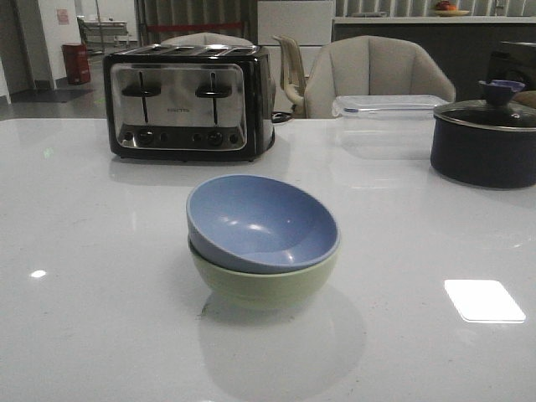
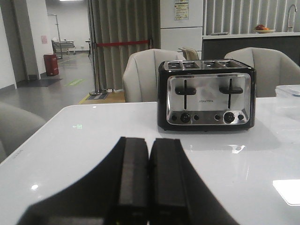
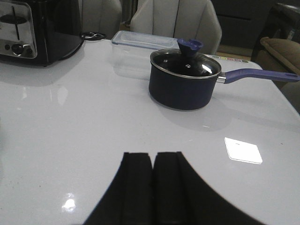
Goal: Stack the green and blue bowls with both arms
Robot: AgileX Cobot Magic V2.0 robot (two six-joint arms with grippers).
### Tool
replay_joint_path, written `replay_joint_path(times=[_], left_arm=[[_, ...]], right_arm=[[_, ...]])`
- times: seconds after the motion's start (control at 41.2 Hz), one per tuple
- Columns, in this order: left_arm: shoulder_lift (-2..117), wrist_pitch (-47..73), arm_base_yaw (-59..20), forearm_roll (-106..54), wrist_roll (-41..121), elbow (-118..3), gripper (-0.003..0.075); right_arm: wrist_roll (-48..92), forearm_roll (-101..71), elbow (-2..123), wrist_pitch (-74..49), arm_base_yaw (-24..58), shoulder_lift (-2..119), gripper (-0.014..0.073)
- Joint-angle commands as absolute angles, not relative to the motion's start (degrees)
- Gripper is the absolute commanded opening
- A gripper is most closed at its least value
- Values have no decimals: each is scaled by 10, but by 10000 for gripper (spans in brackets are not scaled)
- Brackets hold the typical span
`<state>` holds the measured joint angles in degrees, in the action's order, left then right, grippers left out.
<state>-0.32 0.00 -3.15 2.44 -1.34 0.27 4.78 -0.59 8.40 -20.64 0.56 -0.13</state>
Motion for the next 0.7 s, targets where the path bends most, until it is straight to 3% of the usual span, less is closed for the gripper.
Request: replay_joint_path(times=[0.0,0.315,0.679], left_arm=[[-12,-48,-33,20,-19,7,98],[-12,-48,-33,20,-19,7,98],[-12,-48,-33,20,-19,7,98]], right_arm=[[48,0,69,-123,1,-14,39],[48,-16,-16,6,2,-17,39],[43,-21,-13,14,2,-17,39]])
